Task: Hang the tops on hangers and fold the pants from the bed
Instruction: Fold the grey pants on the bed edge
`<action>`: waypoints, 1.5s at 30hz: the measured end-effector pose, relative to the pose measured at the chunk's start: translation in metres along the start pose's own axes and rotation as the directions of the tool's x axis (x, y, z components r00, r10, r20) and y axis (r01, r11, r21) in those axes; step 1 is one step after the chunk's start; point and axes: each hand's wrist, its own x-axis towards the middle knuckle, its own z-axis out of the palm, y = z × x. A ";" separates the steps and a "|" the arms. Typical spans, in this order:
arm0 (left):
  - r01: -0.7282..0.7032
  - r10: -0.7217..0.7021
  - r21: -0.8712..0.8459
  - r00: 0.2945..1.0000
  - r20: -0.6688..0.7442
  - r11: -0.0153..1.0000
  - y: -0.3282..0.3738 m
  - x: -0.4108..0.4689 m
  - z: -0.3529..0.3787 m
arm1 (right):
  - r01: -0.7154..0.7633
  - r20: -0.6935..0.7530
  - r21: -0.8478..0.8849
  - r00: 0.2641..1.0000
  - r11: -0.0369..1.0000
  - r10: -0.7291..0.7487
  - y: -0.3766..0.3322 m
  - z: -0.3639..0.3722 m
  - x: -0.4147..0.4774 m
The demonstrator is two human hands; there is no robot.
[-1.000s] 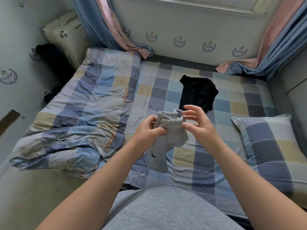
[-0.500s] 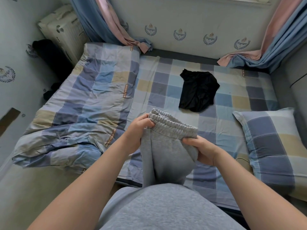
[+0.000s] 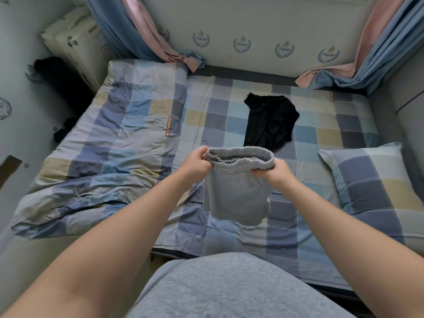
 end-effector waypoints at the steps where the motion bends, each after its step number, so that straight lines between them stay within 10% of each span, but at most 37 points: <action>1: -0.029 0.029 0.018 1.000 -0.008 0.999 0.005 0.006 -0.001 | 0.031 -0.026 0.003 0.999 1.000 -0.031 -0.006 -0.003 0.003; 10: -0.167 0.174 0.144 0.984 -0.042 0.976 0.013 0.014 -0.007 | 0.102 -0.074 -0.047 0.992 0.994 -0.105 -0.015 -0.006 0.001; 19: 0.172 -0.181 0.237 0.983 0.016 0.956 -0.149 -0.001 0.027 | -0.219 -0.096 -0.496 0.976 0.840 0.197 0.143 0.064 -0.026; 26: 0.471 -0.547 0.394 0.830 0.106 0.790 -0.340 -0.065 0.060 | -0.417 -0.015 -0.623 0.852 0.662 0.523 0.293 0.150 -0.102; 36: 0.522 -0.738 0.568 0.626 0.252 0.637 -0.442 -0.084 0.068 | -0.514 0.224 -0.608 0.619 0.605 0.752 0.363 0.183 -0.138; 45: 0.472 -0.624 0.479 0.747 0.228 0.740 -0.423 0.047 0.071 | -0.587 0.145 -0.389 0.722 0.710 0.676 0.373 0.161 -0.023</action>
